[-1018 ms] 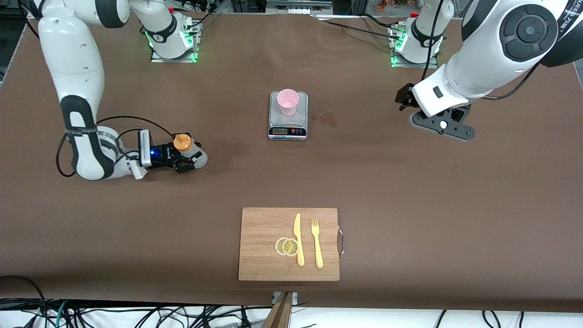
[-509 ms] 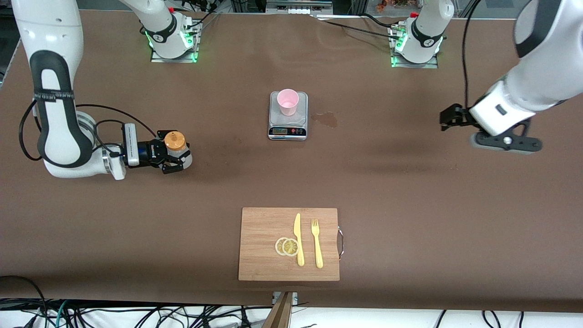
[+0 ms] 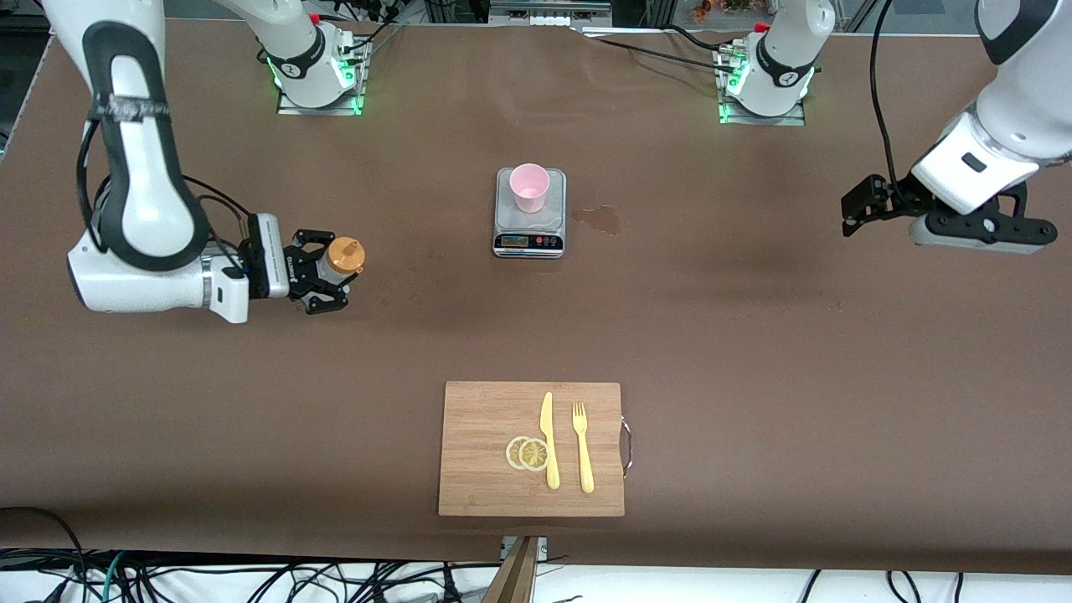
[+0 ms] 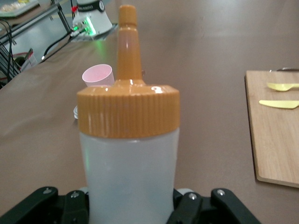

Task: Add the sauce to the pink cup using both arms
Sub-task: 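Carry the bottle over the cup with the right gripper while the left gripper withdraws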

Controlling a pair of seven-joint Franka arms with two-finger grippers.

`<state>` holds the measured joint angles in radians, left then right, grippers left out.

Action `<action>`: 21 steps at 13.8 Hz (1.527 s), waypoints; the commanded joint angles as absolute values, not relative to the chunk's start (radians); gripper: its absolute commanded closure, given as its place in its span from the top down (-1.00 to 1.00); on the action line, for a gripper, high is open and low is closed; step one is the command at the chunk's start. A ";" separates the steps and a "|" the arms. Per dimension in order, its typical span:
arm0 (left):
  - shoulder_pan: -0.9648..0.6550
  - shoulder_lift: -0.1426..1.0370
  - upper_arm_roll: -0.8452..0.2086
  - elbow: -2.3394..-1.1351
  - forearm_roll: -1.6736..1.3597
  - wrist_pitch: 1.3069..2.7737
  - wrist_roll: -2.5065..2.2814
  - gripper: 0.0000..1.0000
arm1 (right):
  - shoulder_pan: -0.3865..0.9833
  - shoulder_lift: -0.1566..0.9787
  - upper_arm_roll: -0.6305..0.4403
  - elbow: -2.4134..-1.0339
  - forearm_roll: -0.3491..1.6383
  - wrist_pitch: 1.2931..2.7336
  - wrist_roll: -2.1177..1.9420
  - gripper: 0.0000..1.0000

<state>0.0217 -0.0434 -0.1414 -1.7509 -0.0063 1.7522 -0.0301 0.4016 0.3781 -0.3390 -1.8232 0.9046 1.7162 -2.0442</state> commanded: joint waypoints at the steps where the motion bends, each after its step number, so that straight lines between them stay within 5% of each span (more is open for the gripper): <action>1: 0.011 -0.077 -0.121 -1.772 -0.026 1.773 0.008 1.00 | 0.506 0.299 -0.356 -1.859 0.798 1.778 -1.842 -1.00; 13: 0.041 -0.052 -0.101 -1.781 -0.052 1.758 0.103 1.00 | 0.799 0.242 -0.286 -1.948 0.514 1.950 -1.315 -1.00; 17: 0.031 -0.049 -0.100 -1.773 -0.052 1.756 0.107 1.00 | 0.801 0.242 -0.158 -1.948 0.367 1.953 -1.091 -1.00; 21: 0.032 -0.046 -0.098 -1.764 -0.051 1.750 0.107 1.00 | 0.810 0.255 -0.138 -1.950 0.321 1.953 -1.059 -1.00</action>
